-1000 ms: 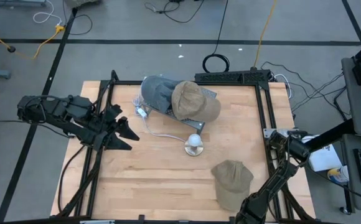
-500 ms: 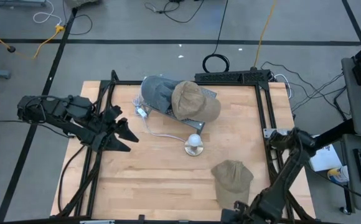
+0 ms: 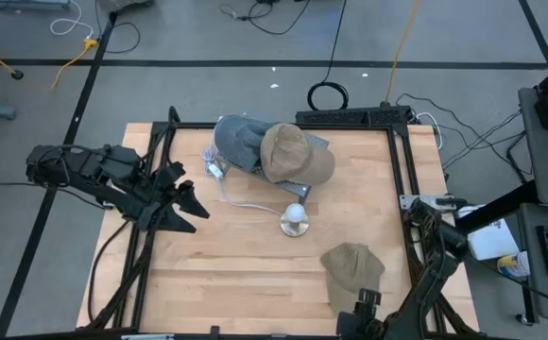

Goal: Pick & Place hat
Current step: Stack the brown cap on the other brown cap on the shelf

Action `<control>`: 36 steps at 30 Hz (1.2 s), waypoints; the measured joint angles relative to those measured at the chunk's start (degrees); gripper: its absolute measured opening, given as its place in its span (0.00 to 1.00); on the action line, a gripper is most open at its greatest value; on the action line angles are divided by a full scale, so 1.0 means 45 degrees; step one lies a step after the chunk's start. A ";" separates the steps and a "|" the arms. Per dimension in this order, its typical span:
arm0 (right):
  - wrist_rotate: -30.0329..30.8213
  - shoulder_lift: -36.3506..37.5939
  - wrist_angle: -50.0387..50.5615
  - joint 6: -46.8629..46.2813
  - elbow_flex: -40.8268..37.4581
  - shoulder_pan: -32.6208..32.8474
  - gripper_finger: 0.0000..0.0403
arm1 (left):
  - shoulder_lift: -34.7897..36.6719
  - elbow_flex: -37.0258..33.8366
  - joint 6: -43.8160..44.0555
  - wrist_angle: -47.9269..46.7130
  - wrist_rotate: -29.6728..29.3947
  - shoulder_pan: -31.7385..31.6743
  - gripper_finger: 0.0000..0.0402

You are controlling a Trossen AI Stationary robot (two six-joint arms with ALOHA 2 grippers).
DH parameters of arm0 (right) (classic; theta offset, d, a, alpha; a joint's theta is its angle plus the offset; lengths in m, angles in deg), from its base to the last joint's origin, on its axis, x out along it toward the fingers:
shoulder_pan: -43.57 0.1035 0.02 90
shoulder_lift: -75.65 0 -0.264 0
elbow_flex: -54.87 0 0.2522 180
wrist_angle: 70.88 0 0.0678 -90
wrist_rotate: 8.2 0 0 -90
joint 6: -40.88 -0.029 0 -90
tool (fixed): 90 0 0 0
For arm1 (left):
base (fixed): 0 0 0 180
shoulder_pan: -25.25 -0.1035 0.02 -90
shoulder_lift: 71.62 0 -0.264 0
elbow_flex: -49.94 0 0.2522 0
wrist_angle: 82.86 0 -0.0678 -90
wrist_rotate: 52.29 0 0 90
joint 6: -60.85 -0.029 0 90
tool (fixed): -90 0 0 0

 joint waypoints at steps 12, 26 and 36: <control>0.0738 -0.1922 0.0499 0.1115 0.0005 0.0566 0.45 | 0.0000 0.0004 -0.0335 -0.0194 0.0075 0.0002 0.87; 0.1741 -0.3128 0.3163 0.0342 -0.0420 0.0621 0.45 | 0.0000 0.0005 -0.0591 -0.0243 0.0138 0.0000 0.87; 0.1447 -0.3196 0.3178 0.0275 -0.2312 0.0486 0.35 | 0.0005 0.0005 -0.1010 -0.0238 0.0147 0.0000 0.87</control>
